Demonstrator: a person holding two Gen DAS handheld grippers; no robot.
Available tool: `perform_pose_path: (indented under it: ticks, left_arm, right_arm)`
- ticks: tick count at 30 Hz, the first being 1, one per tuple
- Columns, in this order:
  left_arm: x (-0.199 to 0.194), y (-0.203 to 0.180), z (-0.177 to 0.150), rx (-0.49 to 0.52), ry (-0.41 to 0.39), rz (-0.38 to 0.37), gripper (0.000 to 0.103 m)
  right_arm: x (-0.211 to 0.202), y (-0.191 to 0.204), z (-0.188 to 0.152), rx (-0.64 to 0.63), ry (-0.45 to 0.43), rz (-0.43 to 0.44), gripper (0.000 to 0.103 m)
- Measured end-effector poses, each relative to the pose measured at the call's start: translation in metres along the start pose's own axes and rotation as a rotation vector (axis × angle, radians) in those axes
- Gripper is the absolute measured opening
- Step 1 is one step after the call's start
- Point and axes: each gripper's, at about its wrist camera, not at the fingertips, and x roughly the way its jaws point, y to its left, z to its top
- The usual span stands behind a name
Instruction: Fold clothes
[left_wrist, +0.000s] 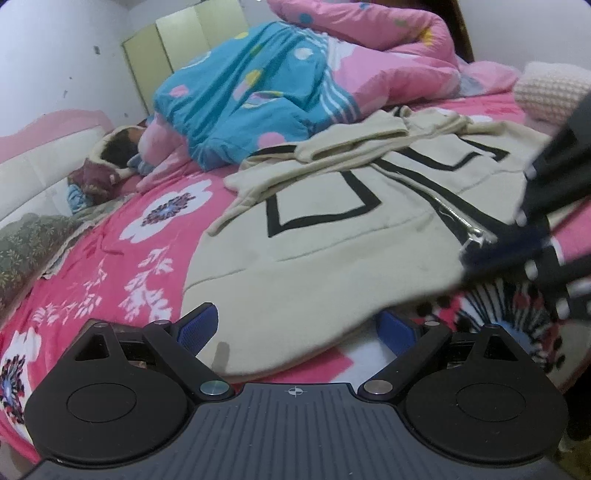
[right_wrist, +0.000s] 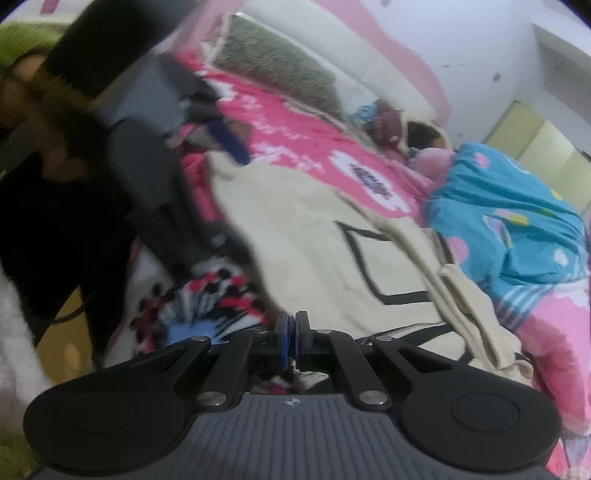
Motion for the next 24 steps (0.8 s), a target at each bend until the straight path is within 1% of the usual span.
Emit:
perform_pose_path:
  ticks: [4, 7, 11, 14, 17, 22, 24]
  left_arm:
    - [-0.004, 0.000, 0.003, -0.005, -0.029, 0.013, 0.093]
    - [-0.005, 0.004, 0.002, -0.022, -0.027, -0.015, 0.093]
    - [-0.005, 0.004, -0.001, -0.015, -0.020, -0.039, 0.093]
    - [-0.008, 0.005, -0.002, -0.016, -0.030, -0.055, 0.093]
    - [-0.008, 0.008, -0.001, -0.033, -0.032, -0.065, 0.093]
    - [-0.017, 0.019, 0.002, -0.102, -0.089, -0.140, 0.095]
    - [-0.011, 0.016, 0.004, -0.088, -0.076, -0.127, 0.095]
  right_arm:
    - [0.000, 0.003, 0.002, -0.036, -0.010, -0.047, 0.002]
    - [0.002, 0.004, 0.002, -0.053, -0.013, -0.073, 0.002]
    - [0.007, 0.010, 0.003, -0.115, -0.014, -0.104, 0.002]
    - [0.006, 0.003, 0.009, -0.082, -0.035, -0.146, 0.002]
    - [0.011, 0.003, 0.004, -0.092, -0.017, -0.131, 0.002]
    - [0.013, 0.011, 0.002, -0.119, -0.004, -0.110, 0.002]
    - [0.014, 0.015, 0.001, -0.129, 0.000, -0.103, 0.002]
